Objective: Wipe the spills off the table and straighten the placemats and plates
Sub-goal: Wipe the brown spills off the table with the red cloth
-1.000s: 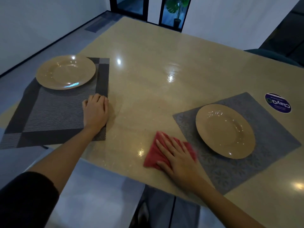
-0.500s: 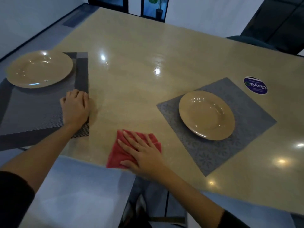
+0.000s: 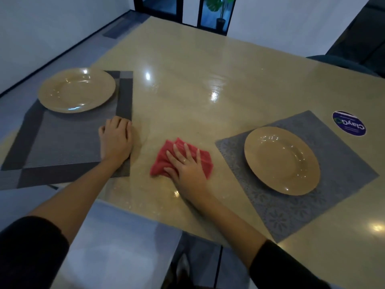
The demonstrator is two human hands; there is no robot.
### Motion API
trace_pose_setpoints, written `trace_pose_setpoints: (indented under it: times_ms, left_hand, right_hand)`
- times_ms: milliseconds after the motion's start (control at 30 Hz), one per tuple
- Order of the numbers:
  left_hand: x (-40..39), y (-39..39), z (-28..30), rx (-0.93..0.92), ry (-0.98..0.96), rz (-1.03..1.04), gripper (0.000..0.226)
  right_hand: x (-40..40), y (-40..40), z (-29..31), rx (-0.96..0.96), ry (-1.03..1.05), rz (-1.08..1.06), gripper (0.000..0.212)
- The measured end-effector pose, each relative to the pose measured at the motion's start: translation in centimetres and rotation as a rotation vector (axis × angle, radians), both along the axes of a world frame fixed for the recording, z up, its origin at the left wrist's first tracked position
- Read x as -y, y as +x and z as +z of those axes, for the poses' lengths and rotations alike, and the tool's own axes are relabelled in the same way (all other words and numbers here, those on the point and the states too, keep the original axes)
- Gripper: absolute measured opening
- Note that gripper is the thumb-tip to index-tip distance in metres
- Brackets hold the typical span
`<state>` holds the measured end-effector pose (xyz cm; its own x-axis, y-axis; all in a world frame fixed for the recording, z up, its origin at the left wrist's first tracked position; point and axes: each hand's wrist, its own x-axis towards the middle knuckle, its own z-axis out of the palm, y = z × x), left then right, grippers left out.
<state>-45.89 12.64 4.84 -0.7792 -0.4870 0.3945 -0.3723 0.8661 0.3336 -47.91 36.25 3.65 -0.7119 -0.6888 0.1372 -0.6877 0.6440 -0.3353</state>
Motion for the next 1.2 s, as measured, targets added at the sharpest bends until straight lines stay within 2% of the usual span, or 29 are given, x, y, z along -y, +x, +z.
trace_pose_setpoints:
  times_ms: [200,333,433,533,667,833,1033,1200]
  left_hand:
    - [0.2,0.1,-0.2,0.0,0.008,0.046,0.017]
    - [0.3,0.1,-0.3,0.021,0.05,0.028,0.018]
    - [0.3,0.2,-0.3,0.019,0.088,-0.025,0.025]
    - [0.2,0.2,-0.2,0.022,0.075,-0.053,0.03]
    - [0.6,0.1,-0.6,0.031,0.082,-0.031,0.035]
    - [0.6,-0.1,-0.8,0.074,0.082,-0.017,0.044]
    - [0.3,-0.2,-0.5,0.074,0.086,-0.002,0.043]
    - [0.1,-0.2,-0.4,0.068,0.11,-0.006,0.044]
  right_hand:
    - [7.1,-8.7,1.1,0.046,0.083,0.111,0.052]
    - [6.4,-11.6,0.8,-0.069,0.152,0.351,0.057]
    - [4.5,-11.7,0.3,-0.153,0.147,0.589,0.053]
    - [3.3,-13.8,0.1,-0.157,0.162,0.679,0.051]
    - [2.6,-19.3,0.8,-0.083,0.153,0.535,0.053]
    - [1.0,-27.2,0.9,0.036,0.076,0.214,0.052]
    - [-3.2,-33.8,0.1,0.045,0.059,-0.206,0.052]
    - [-4.7,-37.9,0.2,0.041,0.096,-0.311,0.053]
